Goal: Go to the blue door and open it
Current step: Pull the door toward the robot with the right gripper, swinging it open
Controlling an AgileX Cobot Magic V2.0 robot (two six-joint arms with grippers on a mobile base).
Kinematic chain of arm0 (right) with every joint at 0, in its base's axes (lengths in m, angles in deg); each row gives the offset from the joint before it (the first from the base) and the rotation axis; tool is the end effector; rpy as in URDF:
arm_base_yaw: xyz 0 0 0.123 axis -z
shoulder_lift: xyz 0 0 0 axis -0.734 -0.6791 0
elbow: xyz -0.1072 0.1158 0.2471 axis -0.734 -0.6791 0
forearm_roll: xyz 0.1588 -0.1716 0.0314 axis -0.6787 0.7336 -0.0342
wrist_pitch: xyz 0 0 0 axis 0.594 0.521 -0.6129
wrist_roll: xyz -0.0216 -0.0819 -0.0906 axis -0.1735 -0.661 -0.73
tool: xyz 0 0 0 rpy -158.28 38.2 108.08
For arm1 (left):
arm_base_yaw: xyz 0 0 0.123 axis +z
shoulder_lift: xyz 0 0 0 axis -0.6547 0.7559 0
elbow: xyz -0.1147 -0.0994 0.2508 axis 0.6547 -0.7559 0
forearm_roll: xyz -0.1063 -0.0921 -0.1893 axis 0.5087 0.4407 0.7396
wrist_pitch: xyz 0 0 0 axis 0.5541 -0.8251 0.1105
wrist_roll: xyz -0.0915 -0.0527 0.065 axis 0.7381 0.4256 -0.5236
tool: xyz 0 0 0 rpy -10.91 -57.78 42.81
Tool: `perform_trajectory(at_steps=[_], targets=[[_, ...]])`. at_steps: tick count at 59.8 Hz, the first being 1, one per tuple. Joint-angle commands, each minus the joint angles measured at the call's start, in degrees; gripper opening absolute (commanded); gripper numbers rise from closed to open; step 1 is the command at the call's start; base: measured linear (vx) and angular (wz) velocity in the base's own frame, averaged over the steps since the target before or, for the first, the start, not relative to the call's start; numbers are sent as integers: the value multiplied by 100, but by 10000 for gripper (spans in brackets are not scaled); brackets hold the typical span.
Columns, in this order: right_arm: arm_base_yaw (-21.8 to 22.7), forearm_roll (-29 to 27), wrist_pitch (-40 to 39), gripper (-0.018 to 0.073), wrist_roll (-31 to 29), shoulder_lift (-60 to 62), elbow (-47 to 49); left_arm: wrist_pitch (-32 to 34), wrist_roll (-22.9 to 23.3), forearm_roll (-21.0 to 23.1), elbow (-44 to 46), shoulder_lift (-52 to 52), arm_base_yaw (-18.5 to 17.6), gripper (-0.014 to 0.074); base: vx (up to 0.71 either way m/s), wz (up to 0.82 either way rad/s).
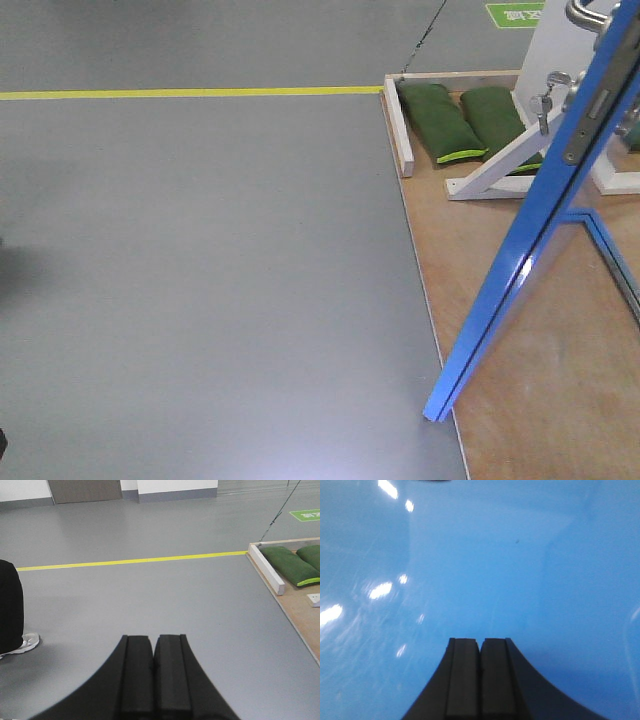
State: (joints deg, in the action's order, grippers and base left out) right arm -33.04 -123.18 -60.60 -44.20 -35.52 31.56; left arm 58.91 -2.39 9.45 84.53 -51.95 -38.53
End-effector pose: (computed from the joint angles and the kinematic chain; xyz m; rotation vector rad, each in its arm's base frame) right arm 0.3664 -0.0717 0.4251 1.1583 1.2658 0.9991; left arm 0.0599 0.0024 0.1626 -0.0100 1.8640 0.0494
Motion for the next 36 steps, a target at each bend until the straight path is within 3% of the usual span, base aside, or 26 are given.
perform_trajectory(at_steps=[1, 36], targets=[[-209, -8, 887, 5, -88, 167, 204, 450, 18, 0, -24, -84, 7, 70, 0, 0], [-192, -4, 992, 5, -88, 155, 204, 450, 18, 0, -24, -84, 7, 70, 0, 0]])
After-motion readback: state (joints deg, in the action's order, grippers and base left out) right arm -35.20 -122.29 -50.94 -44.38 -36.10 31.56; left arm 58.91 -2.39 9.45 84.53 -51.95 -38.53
